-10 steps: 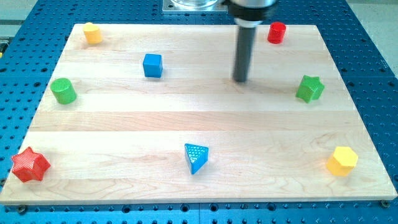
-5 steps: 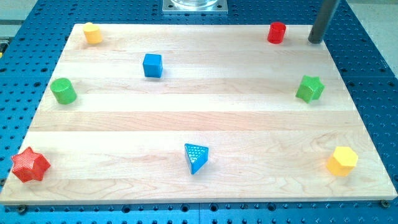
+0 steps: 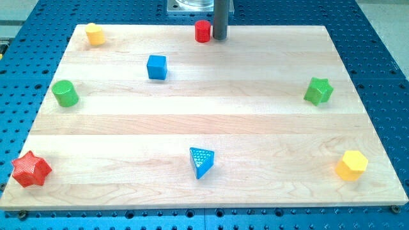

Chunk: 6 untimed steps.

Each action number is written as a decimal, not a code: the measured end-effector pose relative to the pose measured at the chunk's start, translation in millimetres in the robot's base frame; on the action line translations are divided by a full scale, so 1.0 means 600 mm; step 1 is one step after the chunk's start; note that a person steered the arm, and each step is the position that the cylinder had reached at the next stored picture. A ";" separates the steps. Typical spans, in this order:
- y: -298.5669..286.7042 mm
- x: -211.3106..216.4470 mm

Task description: Move the red circle to the top center of the board

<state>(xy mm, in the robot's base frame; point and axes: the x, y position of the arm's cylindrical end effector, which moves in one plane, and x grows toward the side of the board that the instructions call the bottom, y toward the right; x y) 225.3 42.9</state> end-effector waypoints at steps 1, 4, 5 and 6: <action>0.000 0.003; 0.021 0.004; 0.034 0.003; 0.067 0.044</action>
